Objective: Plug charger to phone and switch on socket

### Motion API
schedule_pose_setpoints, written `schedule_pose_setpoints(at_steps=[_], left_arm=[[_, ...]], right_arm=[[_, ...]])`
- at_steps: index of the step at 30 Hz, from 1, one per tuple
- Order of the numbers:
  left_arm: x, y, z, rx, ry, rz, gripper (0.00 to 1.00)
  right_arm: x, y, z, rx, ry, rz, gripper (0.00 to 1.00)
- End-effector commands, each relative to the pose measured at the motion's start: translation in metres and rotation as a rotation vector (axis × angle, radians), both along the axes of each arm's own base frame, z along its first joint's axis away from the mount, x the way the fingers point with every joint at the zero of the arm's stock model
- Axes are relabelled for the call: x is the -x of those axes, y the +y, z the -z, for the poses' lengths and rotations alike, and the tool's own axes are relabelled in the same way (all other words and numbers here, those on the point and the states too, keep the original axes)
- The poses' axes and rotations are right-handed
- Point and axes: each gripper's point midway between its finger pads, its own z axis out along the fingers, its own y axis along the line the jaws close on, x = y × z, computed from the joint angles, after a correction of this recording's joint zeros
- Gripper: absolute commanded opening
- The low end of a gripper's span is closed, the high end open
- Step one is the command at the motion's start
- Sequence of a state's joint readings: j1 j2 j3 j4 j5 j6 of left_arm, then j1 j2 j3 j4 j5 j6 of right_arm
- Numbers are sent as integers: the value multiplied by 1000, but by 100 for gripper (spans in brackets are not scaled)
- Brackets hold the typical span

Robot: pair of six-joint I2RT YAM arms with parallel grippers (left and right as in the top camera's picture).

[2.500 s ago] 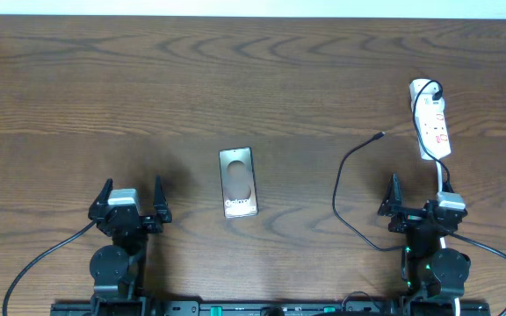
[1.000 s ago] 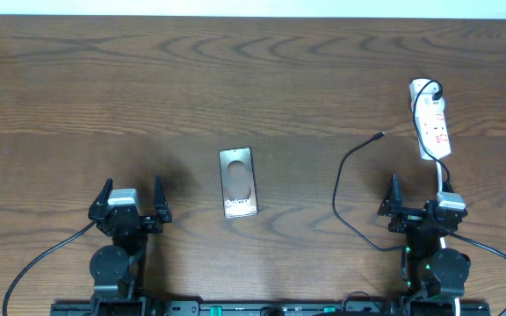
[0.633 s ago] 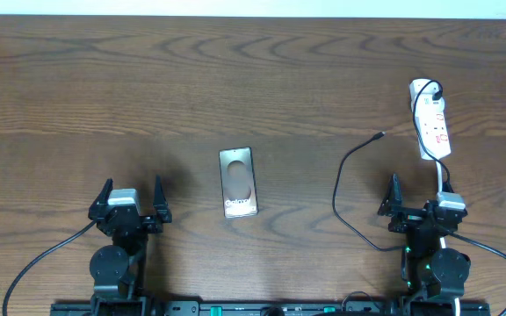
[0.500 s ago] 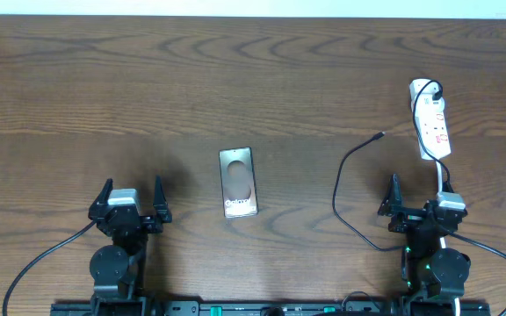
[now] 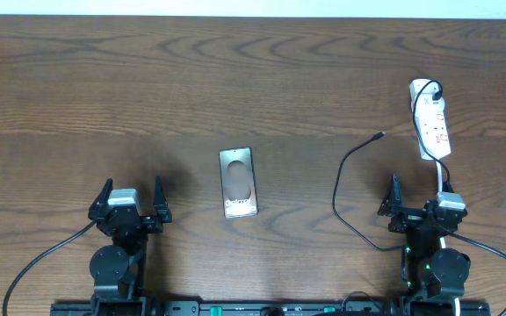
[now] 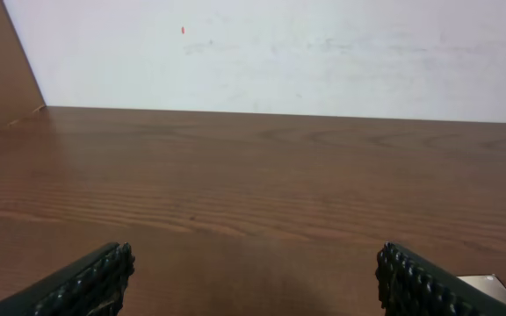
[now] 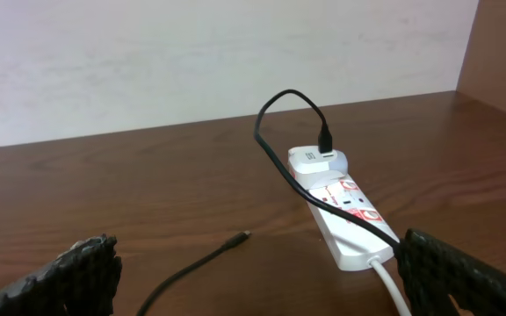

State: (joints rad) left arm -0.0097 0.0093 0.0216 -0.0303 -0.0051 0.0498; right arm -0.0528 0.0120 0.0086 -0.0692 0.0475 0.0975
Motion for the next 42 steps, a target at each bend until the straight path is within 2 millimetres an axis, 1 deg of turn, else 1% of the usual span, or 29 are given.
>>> schedule_pose_setpoints(at_steps=[1, 30, 34, 41, 42], left_arm=[[1, 0, 18, -7, 55, -2, 90], [1, 0, 17, 1, 53, 0, 90], [1, 0, 9, 2, 37, 0, 90], [3, 0, -11, 34, -6, -2, 90], [4, 0, -17, 56, -19, -4, 90]], right_arm=[[0, 2, 0, 9, -1, -10, 99], [0, 2, 0, 9, -1, -10, 99], [0, 2, 0, 9, -1, -10, 99], [0, 2, 0, 9, -1, -10, 99], [0, 2, 0, 9, -1, -10, 99]])
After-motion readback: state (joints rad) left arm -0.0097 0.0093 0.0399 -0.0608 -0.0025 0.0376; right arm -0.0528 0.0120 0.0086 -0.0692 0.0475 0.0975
